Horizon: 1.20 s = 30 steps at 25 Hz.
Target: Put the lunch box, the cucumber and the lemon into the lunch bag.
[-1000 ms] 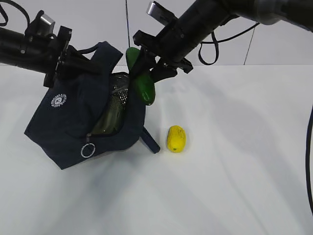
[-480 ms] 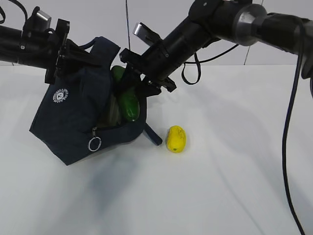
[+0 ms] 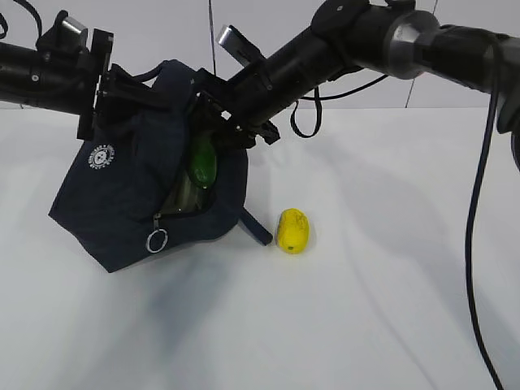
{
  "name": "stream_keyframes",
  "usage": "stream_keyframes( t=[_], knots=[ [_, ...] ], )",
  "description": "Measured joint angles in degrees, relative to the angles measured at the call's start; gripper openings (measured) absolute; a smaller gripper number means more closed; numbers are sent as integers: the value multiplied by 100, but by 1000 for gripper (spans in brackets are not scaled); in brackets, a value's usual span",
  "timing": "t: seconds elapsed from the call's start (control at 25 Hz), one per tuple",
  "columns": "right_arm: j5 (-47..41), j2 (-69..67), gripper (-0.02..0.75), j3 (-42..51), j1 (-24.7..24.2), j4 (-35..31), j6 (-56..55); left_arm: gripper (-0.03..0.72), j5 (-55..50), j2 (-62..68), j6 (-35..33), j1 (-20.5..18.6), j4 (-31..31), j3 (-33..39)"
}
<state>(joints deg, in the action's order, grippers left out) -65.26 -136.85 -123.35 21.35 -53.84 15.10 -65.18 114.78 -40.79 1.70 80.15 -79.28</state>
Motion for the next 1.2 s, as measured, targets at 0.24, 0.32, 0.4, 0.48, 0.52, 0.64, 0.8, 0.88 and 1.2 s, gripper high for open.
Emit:
stream_keyframes(
  t=[0.24, 0.32, 0.4, 0.48, 0.52, 0.64, 0.8, 0.88, 1.2],
  knots=[
    [354, -48, 475, 0, 47, 0, 47, -9, -46, 0, 0, 0, 36, 0],
    [313, -73, 489, 0, 56, 0, 47, -9, -58, 0, 0, 0, 36, 0],
    [199, -73, 496, 0, 56, 0, 47, -9, -84, 0, 0, 0, 36, 0],
    [70, -73, 497, 0, 56, 0, 85, -9, -95, 0, 0, 0, 36, 0],
    [1, -73, 496, 0, 56, 0, 139, -9, -98, 0, 0, 0, 36, 0],
    [-259, -73, 494, -42, 37, 11, 316, -9, -108, 0, 0, 0, 36, 0],
    [-427, -73, 494, -184, -68, 22, 472, -9, -108, 0, 0, 0, 36, 0],
    [-434, -73, 492, -196, -147, 22, 521, -9, -108, 0, 0, 0, 22, 0],
    [-439, 18, 492, -200, -614, 785, 293, -9, -108, 0, 0, 0, -73, 0]
  ],
)
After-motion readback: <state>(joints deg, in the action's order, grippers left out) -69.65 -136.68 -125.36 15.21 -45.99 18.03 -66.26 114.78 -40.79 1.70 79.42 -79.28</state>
